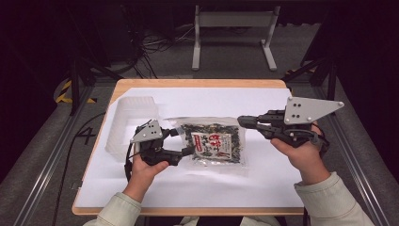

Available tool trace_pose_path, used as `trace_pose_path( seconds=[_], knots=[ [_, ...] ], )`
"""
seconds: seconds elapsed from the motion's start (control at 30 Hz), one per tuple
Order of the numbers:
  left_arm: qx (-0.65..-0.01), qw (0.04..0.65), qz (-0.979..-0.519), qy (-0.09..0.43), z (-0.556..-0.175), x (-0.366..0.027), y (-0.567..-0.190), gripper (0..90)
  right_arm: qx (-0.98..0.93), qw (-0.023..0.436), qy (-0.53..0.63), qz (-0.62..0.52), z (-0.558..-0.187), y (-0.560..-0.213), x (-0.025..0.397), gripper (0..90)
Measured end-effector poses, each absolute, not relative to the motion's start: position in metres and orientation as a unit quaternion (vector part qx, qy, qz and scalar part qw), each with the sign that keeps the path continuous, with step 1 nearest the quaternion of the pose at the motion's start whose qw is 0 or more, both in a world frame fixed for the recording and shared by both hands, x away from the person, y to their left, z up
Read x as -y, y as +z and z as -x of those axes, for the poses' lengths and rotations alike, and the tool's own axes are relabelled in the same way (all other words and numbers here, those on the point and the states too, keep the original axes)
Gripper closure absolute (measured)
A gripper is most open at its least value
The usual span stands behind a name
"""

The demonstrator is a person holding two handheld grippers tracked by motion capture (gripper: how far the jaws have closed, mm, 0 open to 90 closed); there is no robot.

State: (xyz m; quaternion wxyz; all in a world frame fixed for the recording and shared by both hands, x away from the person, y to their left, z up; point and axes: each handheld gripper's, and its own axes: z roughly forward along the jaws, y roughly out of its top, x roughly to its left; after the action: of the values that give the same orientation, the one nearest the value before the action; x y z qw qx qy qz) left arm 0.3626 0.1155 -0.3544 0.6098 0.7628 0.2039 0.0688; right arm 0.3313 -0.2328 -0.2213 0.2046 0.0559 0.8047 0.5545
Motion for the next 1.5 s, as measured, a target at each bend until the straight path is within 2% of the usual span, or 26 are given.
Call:
trace_pose_path(
  seconds=[0.33, 0.5, 0.63, 0.87, 0.97, 1.17, 1.3, 1.5],
  knots=[
    [-0.178, 0.642, -0.743, 0.057, -0.365, -0.111, -0.35, 30.7, -0.804, 0.195, 0.56, -0.047, -0.333, -0.227, 0.225, 90.0],
    [-0.162, 0.648, -0.742, 0.061, -0.362, -0.111, -0.349, 40.2, -0.803, 0.194, 0.561, -0.052, -0.336, -0.231, 0.225, 90.0],
    [-0.143, 0.655, -0.739, 0.062, -0.36, -0.111, -0.348, 54.1, -0.802, 0.199, 0.56, -0.055, -0.337, -0.232, 0.224, 90.0],
    [-0.119, 0.649, -0.749, 0.059, -0.353, -0.11, -0.34, 66.8, -0.799, 0.211, 0.56, -0.068, -0.339, -0.234, 0.227, 90.0],
    [-0.107, 0.645, -0.754, 0.056, -0.351, -0.108, -0.338, 70.9, -0.798, 0.214, 0.558, -0.072, -0.34, -0.234, 0.228, 89.9],
    [-0.103, 0.638, -0.762, 0.044, -0.35, -0.107, -0.335, 71.8, -0.797, 0.216, 0.559, -0.078, -0.342, -0.237, 0.233, 88.6],
    [-0.105, 0.636, -0.763, 0.047, -0.348, -0.11, -0.33, 72.0, -0.798, 0.214, 0.558, -0.081, -0.343, -0.239, 0.234, 81.9],
    [-0.12, 0.648, -0.751, 0.047, -0.347, -0.117, -0.318, 72.1, -0.783, 0.23, 0.567, -0.116, -0.343, -0.248, 0.248, 65.5]
  ],
)
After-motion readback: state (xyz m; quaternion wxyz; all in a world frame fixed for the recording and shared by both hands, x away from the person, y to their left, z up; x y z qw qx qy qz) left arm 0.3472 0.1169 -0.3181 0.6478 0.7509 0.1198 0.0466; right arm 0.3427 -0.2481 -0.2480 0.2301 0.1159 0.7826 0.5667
